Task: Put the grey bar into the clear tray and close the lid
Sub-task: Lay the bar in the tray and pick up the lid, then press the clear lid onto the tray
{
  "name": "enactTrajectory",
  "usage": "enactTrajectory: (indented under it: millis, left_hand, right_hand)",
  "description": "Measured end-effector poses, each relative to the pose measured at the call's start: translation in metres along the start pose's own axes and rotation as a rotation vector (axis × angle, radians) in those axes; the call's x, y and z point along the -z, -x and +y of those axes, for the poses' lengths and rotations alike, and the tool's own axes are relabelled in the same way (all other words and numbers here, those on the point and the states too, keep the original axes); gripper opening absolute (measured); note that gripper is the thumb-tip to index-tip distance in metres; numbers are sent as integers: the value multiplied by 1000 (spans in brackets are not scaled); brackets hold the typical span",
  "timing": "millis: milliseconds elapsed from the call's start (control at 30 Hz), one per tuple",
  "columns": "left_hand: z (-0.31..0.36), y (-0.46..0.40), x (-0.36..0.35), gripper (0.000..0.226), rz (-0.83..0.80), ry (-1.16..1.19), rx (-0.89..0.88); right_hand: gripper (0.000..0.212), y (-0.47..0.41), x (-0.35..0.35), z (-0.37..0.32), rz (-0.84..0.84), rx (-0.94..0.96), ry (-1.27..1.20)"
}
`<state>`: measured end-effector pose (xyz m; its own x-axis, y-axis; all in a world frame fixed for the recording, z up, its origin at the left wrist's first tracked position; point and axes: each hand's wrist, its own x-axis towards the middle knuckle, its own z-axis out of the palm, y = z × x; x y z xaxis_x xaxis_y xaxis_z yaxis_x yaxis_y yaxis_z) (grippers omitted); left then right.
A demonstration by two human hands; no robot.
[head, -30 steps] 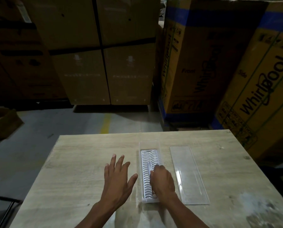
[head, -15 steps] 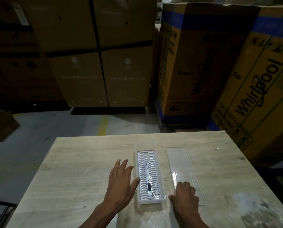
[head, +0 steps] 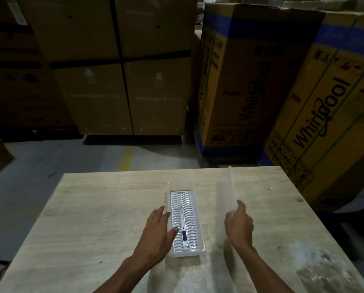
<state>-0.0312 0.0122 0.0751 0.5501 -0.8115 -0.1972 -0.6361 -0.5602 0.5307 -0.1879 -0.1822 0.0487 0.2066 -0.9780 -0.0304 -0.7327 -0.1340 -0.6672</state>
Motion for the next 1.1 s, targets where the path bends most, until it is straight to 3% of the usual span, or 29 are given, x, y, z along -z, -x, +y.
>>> enactTrajectory:
  millis: [200, 300, 467, 600, 733, 900, 1100]
  left_hand:
    - [7, -7, -1, 62, -14, 117, 6]
    - [12, -9, 5, 61, -10, 218, 55]
    - [19, -7, 15, 63, 19, 345, 126]
    - [26, -2, 20, 78, 32, 451, 161]
    - [32, 1, 23, 51, -13, 475, 165]
    - [29, 0, 23, 62, -48, 447, 185]
    - [29, -3, 19, 53, -46, 396, 158]
  right_hand:
    - [41, -2, 4, -36, -187, -218, -841]
    - [38, 10, -1, -53, -280, -302, -1008]
    - [38, 28, -5, -64, -386, -359, -1016]
    - [41, 35, -13, -58, -433, -380, -968]
    - [42, 38, -23, -47, -439, -396, -875]
    - [46, 46, -26, -40, -462, -386, -816]
    - [45, 50, -31, -36, -452, -397, -747]
